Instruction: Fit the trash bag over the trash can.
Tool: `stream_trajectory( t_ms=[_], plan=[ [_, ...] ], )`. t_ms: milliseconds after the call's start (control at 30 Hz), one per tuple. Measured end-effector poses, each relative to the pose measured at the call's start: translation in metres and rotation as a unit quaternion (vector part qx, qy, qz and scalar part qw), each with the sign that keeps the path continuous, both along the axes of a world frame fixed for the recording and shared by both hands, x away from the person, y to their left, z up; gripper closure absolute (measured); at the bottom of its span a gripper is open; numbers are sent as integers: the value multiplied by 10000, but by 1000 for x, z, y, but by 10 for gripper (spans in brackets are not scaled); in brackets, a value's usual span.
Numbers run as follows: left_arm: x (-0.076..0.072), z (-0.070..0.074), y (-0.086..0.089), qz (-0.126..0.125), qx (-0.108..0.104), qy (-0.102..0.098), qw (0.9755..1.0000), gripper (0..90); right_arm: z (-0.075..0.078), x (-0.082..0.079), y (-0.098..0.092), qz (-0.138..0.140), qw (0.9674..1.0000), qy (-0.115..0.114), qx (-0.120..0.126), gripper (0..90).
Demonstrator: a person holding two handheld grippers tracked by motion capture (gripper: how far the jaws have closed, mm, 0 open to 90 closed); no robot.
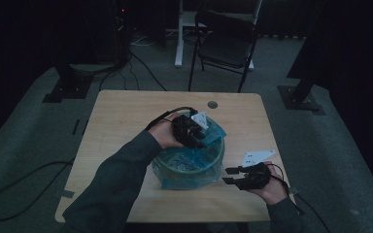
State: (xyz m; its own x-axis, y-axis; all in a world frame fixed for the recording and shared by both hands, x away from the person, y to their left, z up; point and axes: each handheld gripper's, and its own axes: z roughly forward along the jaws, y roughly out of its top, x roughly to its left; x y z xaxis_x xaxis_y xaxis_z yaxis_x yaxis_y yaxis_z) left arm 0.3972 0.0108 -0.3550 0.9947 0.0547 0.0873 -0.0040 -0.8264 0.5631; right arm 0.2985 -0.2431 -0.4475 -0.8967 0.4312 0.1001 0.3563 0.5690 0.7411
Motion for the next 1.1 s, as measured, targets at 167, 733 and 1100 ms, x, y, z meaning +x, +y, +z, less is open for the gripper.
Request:
stream_trajectory(
  t_ms=[167,733,1100],
  plan=[
    [0,-4,-4,-1,106,-18,9999,635,0,0,0,0,10000,0,-7,592],
    [2,-18,-15,82,651,-64,9978,617,-1,0,0,0,10000,20,-9,592],
    [2,-23,-19,85,931,-103,9956,607,-1,0,-1,-4,10000,18,-8,591]
  ],
)
